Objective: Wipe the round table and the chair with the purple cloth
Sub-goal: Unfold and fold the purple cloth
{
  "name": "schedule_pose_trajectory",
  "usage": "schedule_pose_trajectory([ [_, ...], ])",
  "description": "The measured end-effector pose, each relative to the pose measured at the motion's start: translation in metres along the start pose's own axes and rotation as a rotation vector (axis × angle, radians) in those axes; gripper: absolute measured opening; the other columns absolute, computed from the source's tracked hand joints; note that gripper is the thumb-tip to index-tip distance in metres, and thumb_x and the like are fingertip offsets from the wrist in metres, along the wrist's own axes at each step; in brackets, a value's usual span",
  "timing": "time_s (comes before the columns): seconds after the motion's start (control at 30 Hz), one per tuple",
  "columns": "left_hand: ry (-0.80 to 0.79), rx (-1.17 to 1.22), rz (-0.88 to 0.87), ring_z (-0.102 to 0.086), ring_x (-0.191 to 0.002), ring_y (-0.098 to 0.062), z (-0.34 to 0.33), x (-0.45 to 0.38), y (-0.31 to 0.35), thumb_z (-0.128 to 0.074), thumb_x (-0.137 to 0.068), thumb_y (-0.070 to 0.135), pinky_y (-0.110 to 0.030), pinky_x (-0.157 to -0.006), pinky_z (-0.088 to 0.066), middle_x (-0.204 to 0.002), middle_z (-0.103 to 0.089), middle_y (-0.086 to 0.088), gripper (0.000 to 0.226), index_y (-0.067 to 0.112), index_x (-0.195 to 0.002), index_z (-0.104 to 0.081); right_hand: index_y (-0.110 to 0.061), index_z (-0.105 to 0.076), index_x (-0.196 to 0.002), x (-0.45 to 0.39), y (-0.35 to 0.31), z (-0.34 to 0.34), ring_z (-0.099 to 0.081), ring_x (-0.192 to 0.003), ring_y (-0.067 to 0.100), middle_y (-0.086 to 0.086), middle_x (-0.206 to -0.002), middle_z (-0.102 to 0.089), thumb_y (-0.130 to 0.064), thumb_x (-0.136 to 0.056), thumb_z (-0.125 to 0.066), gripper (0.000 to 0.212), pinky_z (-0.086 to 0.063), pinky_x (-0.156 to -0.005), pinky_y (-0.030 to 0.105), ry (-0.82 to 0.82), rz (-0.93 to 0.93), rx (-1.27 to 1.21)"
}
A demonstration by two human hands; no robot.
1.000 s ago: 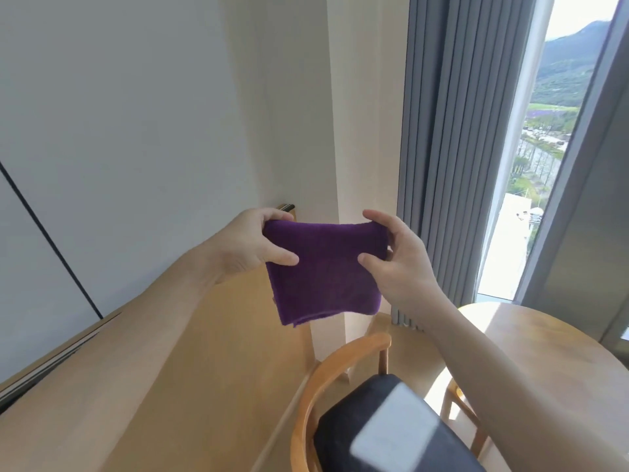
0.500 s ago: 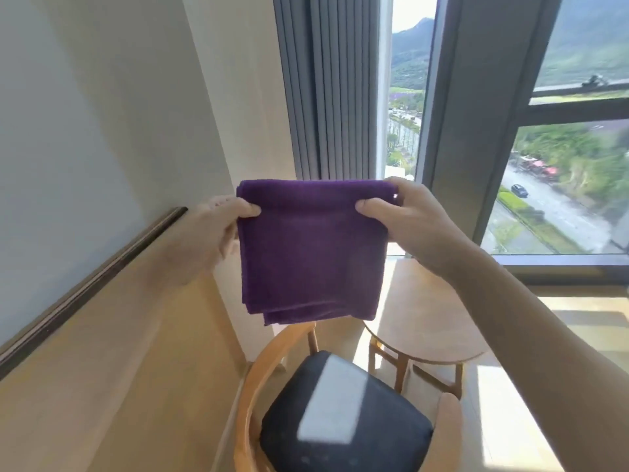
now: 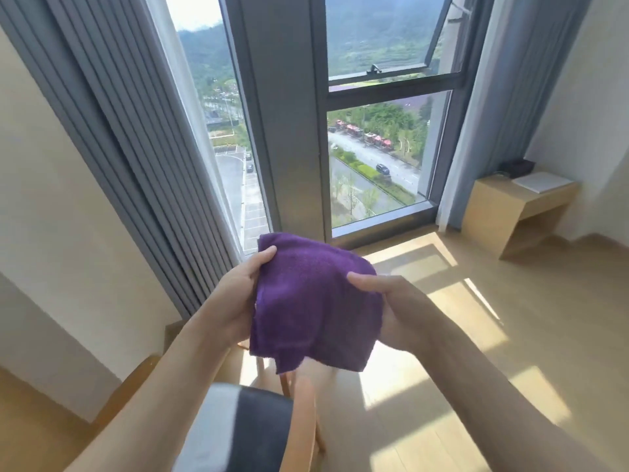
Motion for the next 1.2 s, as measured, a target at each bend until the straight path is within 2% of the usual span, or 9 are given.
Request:
schedule_pose_trajectory([
  [0.1, -0.089, -0.002, 0.055, -0.071, -0.068, -0.021, -0.064, -0.040, -0.027, -0.067, -0.089, 0.027, -0.037, -0.075, -0.054, -0.085, -0.070, -0.011, 0.027, 0.005, -0.105, -0.069, -0.006, -0.051, -0.144, 0.018, -0.024, 0.070, -0.058, -0.129, 0.035, 0.017, -0.140, -0.060, -0.014, -0.091, -0.068, 0.056, -0.043, -0.111, 0.050, 0.033, 0.071, 0.032],
  [0.27, -0.355, 0.050, 0.204, -0.076, -0.080, -0.030, -0.172, -0.100, -0.075, -0.104, -0.037, 0.020, -0.039, -0.068, -0.064, -0.096, -0.076, -0.018, 0.073, 0.004, -0.103, -0.075, -0.017, -0.059, -0.132, 0.061, -0.093, 0.178, -0.069, -0.111, 0.032, 0.014, -0.126, -0.069, -0.012, -0.096, -0.060, 0.037, -0.057, -0.090, 0.042, 0.274, 0.173, 0.131],
  [0.37, -0.529, -0.012, 0.271, -0.074, -0.097, -0.036, -0.241, -0.134, -0.115, -0.100, -0.051, 0.015, -0.046, -0.078, -0.063, -0.115, -0.073, -0.019, 0.078, 0.011, -0.123, -0.068, -0.018, -0.063, -0.123, 0.081, -0.122, 0.247, -0.073, -0.095, 0.031, 0.013, -0.114, -0.073, -0.014, -0.094, -0.063, 0.029, -0.060, -0.076, 0.038, 0.499, 0.201, 0.104],
  [0.43, -0.553, -0.076, 0.269, -0.067, -0.113, -0.042, -0.280, -0.163, -0.142, -0.085, -0.071, 0.007, -0.052, -0.089, -0.060, -0.133, -0.066, -0.021, 0.064, 0.018, -0.131, -0.065, -0.018, -0.066, -0.119, 0.088, -0.134, 0.294, -0.075, -0.094, 0.029, 0.011, -0.111, -0.075, -0.013, -0.093, -0.065, 0.026, -0.059, -0.073, 0.035, 0.642, 0.206, 0.100],
  [0.5, -0.550, -0.108, 0.302, -0.063, -0.120, -0.044, -0.315, -0.197, -0.161, -0.073, -0.079, 0.004, -0.052, -0.087, -0.060, -0.140, -0.061, -0.021, 0.068, 0.020, -0.143, -0.054, -0.015, -0.067, -0.118, 0.089, -0.149, 0.334, -0.075, -0.094, 0.029, 0.013, -0.109, -0.076, -0.010, -0.094, -0.063, 0.024, -0.060, -0.073, 0.034, 0.716, 0.214, 0.089],
  [0.67, -0.614, -0.230, 0.397, -0.069, -0.112, -0.041, -0.396, -0.279, -0.193, -0.074, -0.077, 0.005, -0.048, -0.080, -0.061, -0.130, -0.067, -0.020, 0.069, 0.018, -0.142, -0.052, -0.009, -0.063, -0.121, 0.095, -0.182, 0.418, -0.070, -0.107, 0.039, 0.023, -0.118, -0.070, -0.004, -0.097, -0.057, 0.025, -0.058, -0.093, 0.050, 0.800, 0.206, 0.032],
  [0.87, -0.738, -0.297, 0.494, -0.075, -0.092, -0.033, -0.527, -0.382, -0.204, -0.076, -0.070, 0.007, -0.043, -0.071, -0.062, -0.119, -0.073, -0.015, 0.058, 0.026, -0.124, -0.066, -0.009, -0.063, -0.121, 0.092, -0.262, 0.527, -0.073, -0.093, 0.027, 0.017, -0.113, -0.074, 0.003, -0.095, -0.056, 0.029, -0.062, -0.076, 0.035, 0.943, 0.226, 0.050],
  [1.07, -0.822, -0.369, 0.542, -0.072, -0.105, -0.036, -0.654, -0.482, -0.227, -0.073, -0.078, 0.004, -0.053, -0.088, -0.059, -0.133, -0.066, -0.017, 0.063, 0.026, -0.135, -0.060, -0.011, -0.062, -0.122, 0.095, -0.334, 0.639, -0.074, -0.088, 0.026, 0.016, -0.112, -0.074, 0.004, -0.095, -0.056, 0.031, -0.062, -0.071, 0.035, 1.112, 0.255, 0.011],
  [1.2, -0.849, -0.404, 0.579, -0.072, -0.102, -0.037, -0.739, -0.530, -0.261, -0.075, -0.078, 0.005, -0.057, -0.088, -0.058, -0.132, -0.068, -0.015, 0.063, 0.037, -0.131, -0.063, -0.012, -0.063, -0.120, 0.103, -0.376, 0.724, -0.074, -0.088, 0.026, 0.017, -0.112, -0.074, 0.003, -0.096, -0.055, 0.030, -0.062, -0.074, 0.035, 1.094, 0.289, -0.040],
])
Point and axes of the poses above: each hand's wrist, its own x-axis away from the middle knuckle, its own z-axis out of the back of the hand, y = z × x, the point moved 4 cm from there along -x, towards the middle knuckle
